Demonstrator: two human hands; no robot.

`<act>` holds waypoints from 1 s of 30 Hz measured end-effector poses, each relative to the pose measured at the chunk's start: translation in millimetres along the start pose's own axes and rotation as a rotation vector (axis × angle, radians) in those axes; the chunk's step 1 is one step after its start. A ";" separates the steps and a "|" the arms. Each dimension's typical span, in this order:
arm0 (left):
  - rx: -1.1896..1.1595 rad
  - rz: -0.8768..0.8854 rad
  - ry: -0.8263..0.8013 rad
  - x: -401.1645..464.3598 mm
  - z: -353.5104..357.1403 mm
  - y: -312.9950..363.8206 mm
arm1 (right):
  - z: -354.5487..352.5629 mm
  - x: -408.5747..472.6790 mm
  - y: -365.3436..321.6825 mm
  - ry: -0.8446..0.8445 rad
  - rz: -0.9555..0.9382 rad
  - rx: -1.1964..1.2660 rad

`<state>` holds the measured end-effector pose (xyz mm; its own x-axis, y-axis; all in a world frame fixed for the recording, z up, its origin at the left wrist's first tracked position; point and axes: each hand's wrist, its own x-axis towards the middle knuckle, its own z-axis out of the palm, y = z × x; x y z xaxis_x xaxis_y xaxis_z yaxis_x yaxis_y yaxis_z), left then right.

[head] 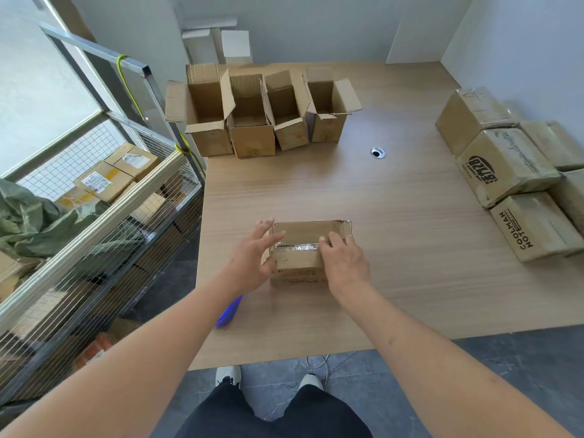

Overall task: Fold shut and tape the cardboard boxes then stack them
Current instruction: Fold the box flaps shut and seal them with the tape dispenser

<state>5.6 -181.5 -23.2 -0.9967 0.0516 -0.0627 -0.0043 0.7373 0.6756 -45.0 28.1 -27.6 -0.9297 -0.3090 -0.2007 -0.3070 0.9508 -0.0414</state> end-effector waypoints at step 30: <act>0.305 0.046 -0.004 -36.5 35.2 -20.4 | 21.2 1.4 -3.7 -0.003 -0.582 0.338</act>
<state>45.0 -174.7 -60.6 -0.9949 0.0921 -0.0401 0.0663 0.9021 0.4265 -40.9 24.6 -48.5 -0.6308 -0.7740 -0.0558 -0.6772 0.5842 -0.4474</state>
